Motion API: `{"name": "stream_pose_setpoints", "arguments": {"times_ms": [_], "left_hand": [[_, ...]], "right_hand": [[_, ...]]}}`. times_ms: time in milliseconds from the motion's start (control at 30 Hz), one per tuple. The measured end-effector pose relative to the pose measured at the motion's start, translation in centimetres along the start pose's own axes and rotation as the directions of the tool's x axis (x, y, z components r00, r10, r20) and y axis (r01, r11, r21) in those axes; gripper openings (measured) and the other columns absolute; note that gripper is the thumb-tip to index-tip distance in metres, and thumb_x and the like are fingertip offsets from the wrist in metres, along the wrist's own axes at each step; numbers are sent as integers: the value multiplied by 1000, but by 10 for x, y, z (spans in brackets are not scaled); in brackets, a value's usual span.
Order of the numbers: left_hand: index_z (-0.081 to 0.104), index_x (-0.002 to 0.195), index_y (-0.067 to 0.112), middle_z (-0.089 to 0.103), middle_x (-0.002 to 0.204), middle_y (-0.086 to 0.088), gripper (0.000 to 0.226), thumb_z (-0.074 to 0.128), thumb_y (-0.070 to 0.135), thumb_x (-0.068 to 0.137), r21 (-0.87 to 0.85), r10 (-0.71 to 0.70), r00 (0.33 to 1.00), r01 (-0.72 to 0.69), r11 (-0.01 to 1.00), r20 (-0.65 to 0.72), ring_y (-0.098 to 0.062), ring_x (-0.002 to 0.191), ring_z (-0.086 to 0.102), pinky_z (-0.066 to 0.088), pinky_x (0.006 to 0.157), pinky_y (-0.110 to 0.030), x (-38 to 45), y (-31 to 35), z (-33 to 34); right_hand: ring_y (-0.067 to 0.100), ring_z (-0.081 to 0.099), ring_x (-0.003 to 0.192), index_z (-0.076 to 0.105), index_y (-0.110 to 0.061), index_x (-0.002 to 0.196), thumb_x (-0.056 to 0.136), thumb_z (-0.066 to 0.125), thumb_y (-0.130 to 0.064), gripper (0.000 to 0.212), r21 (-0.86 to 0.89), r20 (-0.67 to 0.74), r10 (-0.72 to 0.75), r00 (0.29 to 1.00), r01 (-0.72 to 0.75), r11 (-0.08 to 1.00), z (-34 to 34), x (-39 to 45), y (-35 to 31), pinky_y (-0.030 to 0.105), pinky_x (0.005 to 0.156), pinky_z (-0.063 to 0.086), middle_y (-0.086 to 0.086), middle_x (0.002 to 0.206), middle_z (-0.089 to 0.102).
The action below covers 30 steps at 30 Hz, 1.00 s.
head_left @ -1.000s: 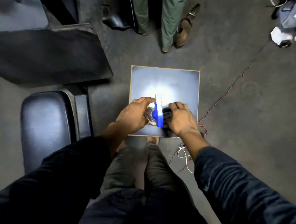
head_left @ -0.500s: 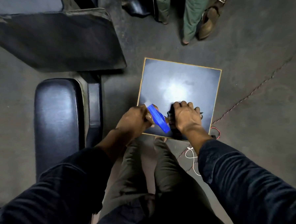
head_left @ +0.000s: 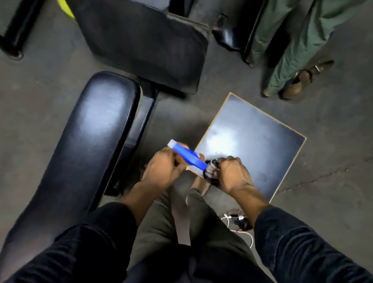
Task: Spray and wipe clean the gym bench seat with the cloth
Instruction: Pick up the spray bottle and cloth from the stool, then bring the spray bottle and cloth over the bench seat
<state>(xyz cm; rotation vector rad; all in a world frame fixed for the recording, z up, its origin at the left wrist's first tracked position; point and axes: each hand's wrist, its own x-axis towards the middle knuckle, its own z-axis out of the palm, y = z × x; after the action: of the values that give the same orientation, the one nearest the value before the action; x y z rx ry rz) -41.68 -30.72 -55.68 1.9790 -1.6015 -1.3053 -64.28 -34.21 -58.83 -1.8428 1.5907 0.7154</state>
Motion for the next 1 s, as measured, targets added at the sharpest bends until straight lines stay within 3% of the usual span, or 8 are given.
{"name": "stream_pose_setpoints", "arguments": {"times_ms": [167,267,367,500,700,833,933,1000], "left_hand": [[74,119,22,78,102,8,39,88,19,83,-138,-188,959,161,977,-211,-15,96,74,59,91,-41,-46,-52,-35],[73,116,19,76,101,11,41,91,16,79,-253,-335,879,257,933,-341,-15,98,74,59,93,-43,-73,-90,-60],[73,114,16,79,109,3,38,90,18,80,-376,-448,818,311,873,-362,-19,105,75,58,98,-47,-98,-129,-81],[73,110,17,77,104,5,34,90,22,81,-501,-586,685,357,788,-434,-16,97,72,58,92,-47,-132,-180,-110],[74,96,12,77,95,4,28,93,23,79,-628,-709,481,350,695,-516,-15,88,71,58,83,-44,-178,-264,-134],[71,96,10,78,93,-2,24,88,5,80,-731,-776,376,289,618,-507,-26,88,74,60,83,-48,-204,-301,-132],[67,95,18,75,87,3,29,89,7,80,-804,-835,254,241,543,-488,-13,77,72,58,78,-28,-217,-319,-130],[68,91,13,74,84,-1,24,88,4,80,-842,-868,191,222,492,-458,-5,71,67,54,72,-22,-222,-329,-129]], "right_hand": [[37,68,121,69,-14,121,103,67,-29,23,126,-16,-122,992,123,984,-8,-2,-69,37,99,54,15,124,67],[36,70,116,71,-13,116,99,73,-27,22,131,-28,-213,977,214,968,-13,0,-125,37,97,52,14,121,69],[37,69,117,73,-11,117,97,76,-29,26,80,-18,-279,960,279,957,-19,1,-182,39,100,54,16,122,69],[37,70,118,77,-11,123,96,79,-26,31,44,6,-367,930,366,930,-21,6,-263,40,103,54,17,124,72],[34,72,116,78,-11,120,96,79,-23,27,-6,80,-488,869,490,872,4,25,-382,35,100,54,16,122,75],[31,73,110,78,-8,111,94,81,-15,18,-20,141,-554,821,561,827,33,36,-443,18,87,44,13,116,76],[30,74,114,78,-12,119,96,79,-20,24,-18,217,-590,777,608,794,63,50,-481,28,99,55,12,121,78],[27,75,107,77,-12,120,98,77,-22,24,-32,249,-597,762,623,782,82,61,-502,19,92,52,14,121,79]]}}
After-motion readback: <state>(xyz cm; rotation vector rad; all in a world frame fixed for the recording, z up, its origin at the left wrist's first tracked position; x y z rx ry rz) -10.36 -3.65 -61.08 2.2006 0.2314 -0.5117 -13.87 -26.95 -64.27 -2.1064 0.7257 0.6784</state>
